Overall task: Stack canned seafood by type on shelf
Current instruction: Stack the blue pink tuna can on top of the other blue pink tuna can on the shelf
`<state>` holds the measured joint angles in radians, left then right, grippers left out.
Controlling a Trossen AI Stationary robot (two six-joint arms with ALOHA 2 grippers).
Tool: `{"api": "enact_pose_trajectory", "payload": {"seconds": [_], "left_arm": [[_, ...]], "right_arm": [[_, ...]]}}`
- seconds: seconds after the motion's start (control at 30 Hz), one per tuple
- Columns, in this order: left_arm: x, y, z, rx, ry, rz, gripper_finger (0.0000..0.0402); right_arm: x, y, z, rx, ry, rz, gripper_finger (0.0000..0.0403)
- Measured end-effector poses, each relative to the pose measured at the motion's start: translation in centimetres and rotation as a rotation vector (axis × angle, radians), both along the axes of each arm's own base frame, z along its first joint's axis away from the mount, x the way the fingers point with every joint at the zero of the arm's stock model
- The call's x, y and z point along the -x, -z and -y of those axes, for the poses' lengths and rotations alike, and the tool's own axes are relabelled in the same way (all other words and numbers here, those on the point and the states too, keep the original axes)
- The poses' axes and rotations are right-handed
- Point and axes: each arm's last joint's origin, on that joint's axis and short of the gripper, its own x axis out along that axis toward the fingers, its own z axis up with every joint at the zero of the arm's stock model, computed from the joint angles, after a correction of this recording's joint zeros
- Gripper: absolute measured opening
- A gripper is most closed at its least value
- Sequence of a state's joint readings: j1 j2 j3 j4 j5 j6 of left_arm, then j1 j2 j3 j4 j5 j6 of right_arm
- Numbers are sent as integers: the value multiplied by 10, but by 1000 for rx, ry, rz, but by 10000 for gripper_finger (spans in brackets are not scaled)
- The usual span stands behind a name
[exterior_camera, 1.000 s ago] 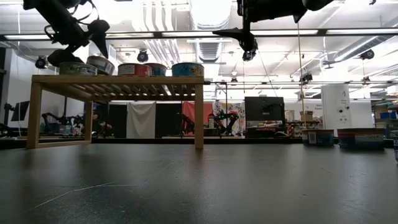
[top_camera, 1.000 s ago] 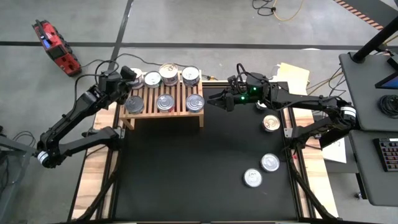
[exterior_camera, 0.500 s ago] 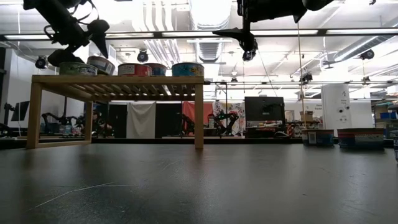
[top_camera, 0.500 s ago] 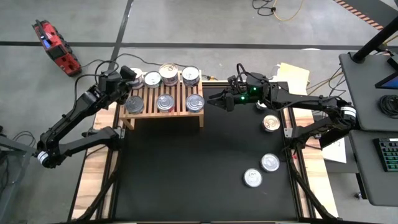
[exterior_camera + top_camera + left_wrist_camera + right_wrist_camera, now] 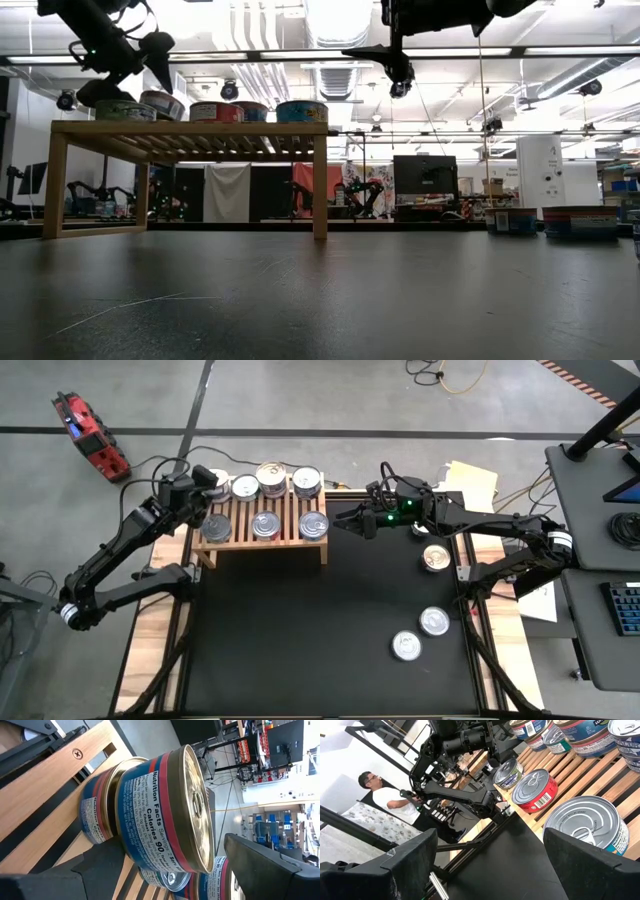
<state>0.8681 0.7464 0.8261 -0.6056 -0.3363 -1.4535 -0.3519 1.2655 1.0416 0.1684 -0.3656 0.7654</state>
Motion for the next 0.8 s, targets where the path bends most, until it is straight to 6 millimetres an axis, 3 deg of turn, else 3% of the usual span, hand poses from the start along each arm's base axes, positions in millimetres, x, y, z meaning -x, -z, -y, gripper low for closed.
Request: {"api": "enact_pose_trajectory", "payload": {"seconds": [0.8], "left_arm": [[-1, 0, 0, 14, 7, 37, 320]], "right_arm": [[0, 0, 0, -2, 1, 0, 354]]}}
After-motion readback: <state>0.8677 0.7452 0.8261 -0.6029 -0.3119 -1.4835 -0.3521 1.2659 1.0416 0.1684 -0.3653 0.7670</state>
